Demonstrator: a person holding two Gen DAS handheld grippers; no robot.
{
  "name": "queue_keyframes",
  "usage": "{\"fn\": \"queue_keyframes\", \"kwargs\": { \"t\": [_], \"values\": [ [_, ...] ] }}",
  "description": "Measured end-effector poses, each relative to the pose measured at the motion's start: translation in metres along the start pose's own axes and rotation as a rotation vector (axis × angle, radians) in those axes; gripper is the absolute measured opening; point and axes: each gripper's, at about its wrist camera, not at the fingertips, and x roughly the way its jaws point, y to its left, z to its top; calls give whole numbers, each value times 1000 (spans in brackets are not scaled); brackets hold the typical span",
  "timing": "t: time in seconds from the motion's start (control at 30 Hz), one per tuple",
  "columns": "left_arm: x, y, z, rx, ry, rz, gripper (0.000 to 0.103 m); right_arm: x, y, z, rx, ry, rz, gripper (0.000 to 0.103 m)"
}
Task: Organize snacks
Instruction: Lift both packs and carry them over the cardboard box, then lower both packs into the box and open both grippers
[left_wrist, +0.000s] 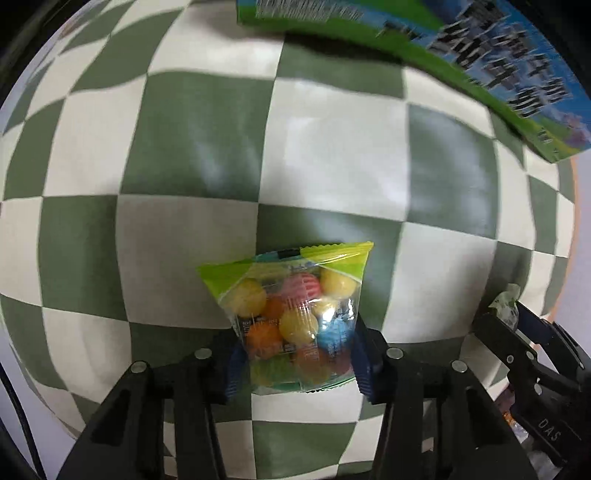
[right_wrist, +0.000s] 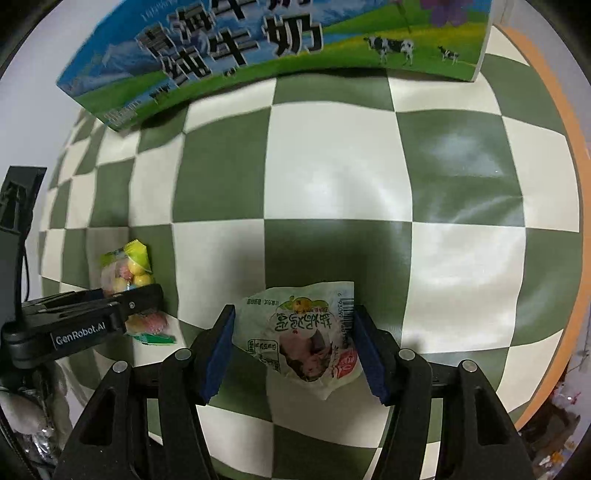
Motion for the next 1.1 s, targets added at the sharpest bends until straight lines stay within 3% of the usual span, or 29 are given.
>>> {"fn": "queue_keyframes", "kwargs": {
  "t": [0.1,0.23,0.43,0.53,0.63,0.8,1.03,1.07,1.1],
  "values": [
    [-26,-8,-4,31,-45,-20,45,-22,-1,6,15,-42,38,63],
    [-90,-27,1,60,-142,-109,45,-86,-3,28,22,-155,107,62],
    [-190,-40,83,109,-287,-216,45,-172,-11,94,-1,-326,167,61],
    [-204,-49,128,124,-320,-200,45,-188,-16,135,-2,-373,169,61],
    [-192,-52,172,123,-317,-157,45,-183,-22,185,0,-374,136,61],
    [-157,-53,247,116,-248,-73,46,-161,-43,242,10,-315,69,61],
    [-101,-52,292,102,-85,-25,47,-116,-61,295,34,-211,11,63],
    [-94,-51,296,88,-60,-18,47,-111,-62,297,37,-193,5,75],
    [-89,-51,299,80,-44,-10,48,-105,-62,302,41,-172,-4,99]
  ]
}}
